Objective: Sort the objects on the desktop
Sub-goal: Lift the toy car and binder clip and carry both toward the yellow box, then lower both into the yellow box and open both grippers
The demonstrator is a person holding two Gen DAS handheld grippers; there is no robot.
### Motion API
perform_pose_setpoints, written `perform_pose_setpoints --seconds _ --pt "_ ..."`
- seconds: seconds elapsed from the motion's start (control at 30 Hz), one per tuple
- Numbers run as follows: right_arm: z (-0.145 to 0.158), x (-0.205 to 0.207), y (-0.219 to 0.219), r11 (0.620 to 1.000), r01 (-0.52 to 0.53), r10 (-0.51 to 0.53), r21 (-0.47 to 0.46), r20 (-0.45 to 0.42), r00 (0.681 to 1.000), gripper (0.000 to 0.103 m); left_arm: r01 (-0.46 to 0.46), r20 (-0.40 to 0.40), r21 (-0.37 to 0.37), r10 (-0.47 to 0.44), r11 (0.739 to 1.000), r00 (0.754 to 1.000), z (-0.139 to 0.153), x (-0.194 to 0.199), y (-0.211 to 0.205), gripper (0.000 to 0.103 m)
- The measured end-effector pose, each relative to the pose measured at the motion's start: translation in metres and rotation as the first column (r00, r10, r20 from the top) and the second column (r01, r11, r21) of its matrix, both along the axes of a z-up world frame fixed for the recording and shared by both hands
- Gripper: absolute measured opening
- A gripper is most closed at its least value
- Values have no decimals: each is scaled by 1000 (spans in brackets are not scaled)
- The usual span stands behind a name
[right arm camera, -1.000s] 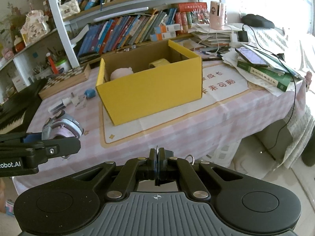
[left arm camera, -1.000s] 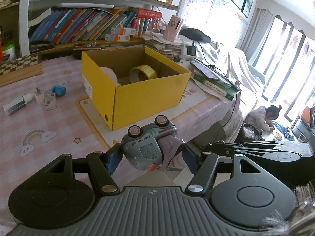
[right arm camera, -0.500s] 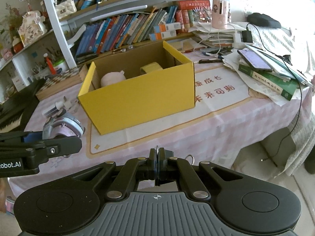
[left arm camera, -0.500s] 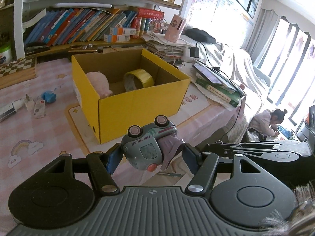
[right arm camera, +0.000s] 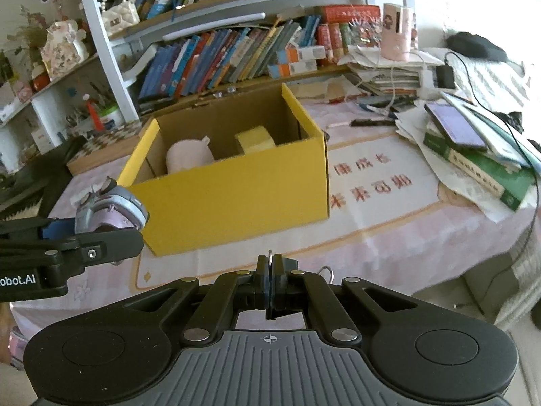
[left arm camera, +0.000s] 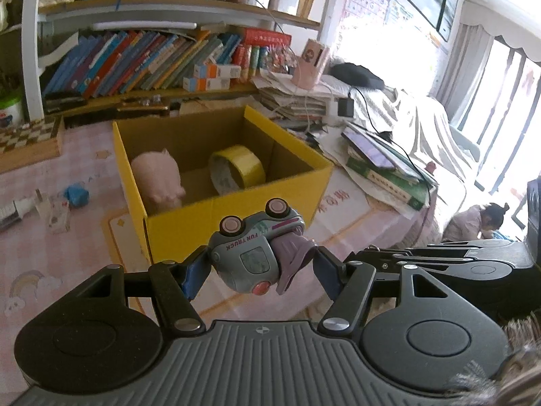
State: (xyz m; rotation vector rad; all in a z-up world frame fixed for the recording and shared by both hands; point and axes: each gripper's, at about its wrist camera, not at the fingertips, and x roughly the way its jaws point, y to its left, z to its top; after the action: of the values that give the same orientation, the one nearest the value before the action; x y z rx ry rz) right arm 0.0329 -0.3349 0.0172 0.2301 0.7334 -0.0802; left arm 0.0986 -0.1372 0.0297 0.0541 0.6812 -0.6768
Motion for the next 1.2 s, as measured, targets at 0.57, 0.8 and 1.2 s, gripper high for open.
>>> perform_pose_setpoints --seconds 0.57,0.8,1.2 --pt "50 82 -10 976 -196 210 -91 190 959 1 -109 206 72 92 991 974 29 61 -31 64" --pt "51 125 -5 951 -275 299 -144 187 936 1 -126 222 181 84 975 971 13 98 -45 64" --pt "8 187 9 884 -436 437 -166 -38 899 1 -52 127 327 11 944 992 -29 137 -71 64"
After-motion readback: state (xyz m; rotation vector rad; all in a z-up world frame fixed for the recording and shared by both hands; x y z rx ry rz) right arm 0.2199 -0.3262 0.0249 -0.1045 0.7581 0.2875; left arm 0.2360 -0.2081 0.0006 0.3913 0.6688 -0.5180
